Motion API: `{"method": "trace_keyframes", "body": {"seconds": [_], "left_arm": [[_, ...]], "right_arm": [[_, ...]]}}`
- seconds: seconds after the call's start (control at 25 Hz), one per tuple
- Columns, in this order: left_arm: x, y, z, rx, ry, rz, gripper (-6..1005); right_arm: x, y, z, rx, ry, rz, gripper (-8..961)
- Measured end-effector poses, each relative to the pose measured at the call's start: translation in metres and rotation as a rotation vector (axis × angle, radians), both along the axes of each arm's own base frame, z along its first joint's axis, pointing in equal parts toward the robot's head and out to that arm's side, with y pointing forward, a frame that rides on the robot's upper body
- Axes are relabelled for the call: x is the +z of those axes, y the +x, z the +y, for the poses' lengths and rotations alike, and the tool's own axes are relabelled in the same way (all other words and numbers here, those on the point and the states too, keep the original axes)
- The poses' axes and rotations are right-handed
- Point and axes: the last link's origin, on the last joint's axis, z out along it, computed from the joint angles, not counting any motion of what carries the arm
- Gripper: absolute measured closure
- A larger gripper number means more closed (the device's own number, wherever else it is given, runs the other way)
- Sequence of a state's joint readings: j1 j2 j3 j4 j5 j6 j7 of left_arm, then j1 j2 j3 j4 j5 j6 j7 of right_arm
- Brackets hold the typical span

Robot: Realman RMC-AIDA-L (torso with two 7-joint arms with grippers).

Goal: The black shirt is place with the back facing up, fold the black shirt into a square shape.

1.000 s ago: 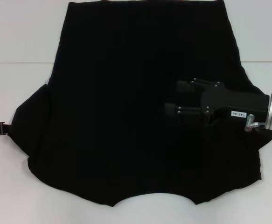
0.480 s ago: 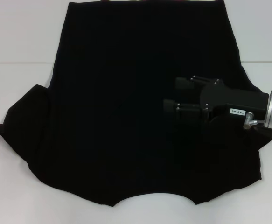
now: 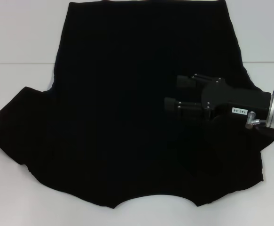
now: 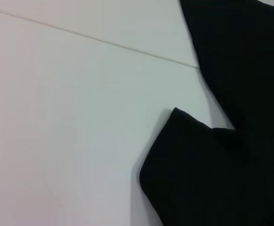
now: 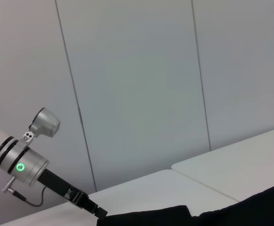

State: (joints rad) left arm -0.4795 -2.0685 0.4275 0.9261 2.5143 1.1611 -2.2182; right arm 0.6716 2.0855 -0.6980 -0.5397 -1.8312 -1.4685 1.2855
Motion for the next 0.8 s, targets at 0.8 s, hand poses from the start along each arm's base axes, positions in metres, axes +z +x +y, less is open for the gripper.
{"method": "trace_keyframes", "body": {"seconds": [0.8], "left_arm": [[0.0011, 0.0015, -0.0008, -0.007, 0.001, -0.022, 999]], "right_arm": [[-0.001, -0.0023, 0.0024, 0.0, 0.003, -0.001, 76]]}}
